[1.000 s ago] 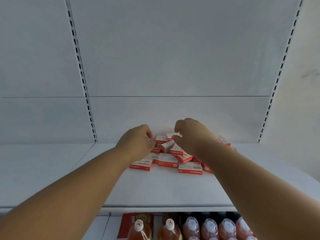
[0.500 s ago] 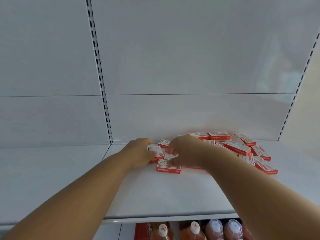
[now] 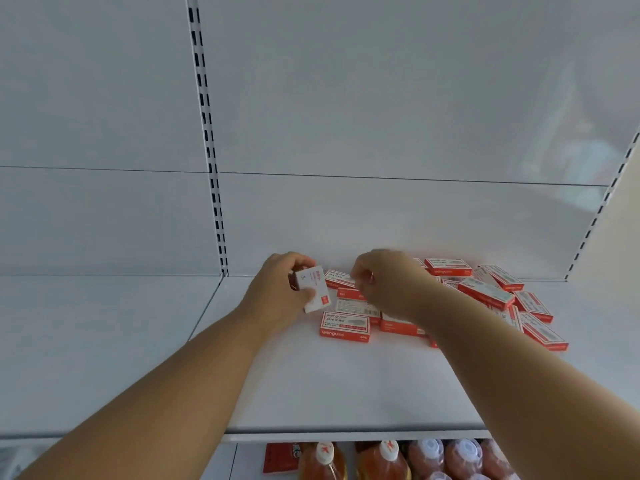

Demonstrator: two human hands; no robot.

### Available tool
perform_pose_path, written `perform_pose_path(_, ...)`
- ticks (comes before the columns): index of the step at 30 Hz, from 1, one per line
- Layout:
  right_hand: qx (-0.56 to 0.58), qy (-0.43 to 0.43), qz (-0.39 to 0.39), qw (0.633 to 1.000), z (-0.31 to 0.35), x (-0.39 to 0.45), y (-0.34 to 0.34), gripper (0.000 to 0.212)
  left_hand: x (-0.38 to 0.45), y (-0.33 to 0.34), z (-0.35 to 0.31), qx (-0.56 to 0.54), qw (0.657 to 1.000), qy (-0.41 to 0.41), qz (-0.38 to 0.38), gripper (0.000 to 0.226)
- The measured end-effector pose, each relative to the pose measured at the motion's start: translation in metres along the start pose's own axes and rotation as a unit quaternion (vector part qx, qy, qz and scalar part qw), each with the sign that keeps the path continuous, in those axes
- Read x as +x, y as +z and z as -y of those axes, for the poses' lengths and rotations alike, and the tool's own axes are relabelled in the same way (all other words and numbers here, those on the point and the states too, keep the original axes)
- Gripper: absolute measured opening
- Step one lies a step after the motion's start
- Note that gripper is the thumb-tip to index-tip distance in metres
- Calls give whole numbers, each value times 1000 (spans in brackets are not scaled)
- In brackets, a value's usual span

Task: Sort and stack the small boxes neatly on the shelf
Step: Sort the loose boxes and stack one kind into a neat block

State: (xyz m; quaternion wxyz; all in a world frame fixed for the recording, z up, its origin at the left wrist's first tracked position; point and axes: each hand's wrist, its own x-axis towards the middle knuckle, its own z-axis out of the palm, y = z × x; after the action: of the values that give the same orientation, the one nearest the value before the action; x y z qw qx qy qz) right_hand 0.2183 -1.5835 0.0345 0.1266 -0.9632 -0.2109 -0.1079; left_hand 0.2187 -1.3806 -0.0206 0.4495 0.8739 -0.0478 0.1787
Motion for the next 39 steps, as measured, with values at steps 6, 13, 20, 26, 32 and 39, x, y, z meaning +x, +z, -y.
perform_pose_path(6,-46,11,19,999,-12,10,10,27,1,9,-11,-71,996,10,-47,42)
perform_pose_path(13,-205,4,66,976,-11,25,28,24,3,9,-2,-51,998,-12,-39,44)
perform_pose_path(20,17,113,-114,987,-8,25,24,18,5,4,-1,-193,975,-79,-73,29)
perform_pose_path(26,638,163,-114,744,13,11,12,26,12,-3,-2,-404,902,-135,-68,25)
perform_pose_path(32,737,147,-78,654,15,7,10,19,9,-7,-9,-508,846,-156,-34,34)
perform_pose_path(39,497,171,-114,843,19,10,22,13,3,-21,-10,-376,911,-160,-59,23)
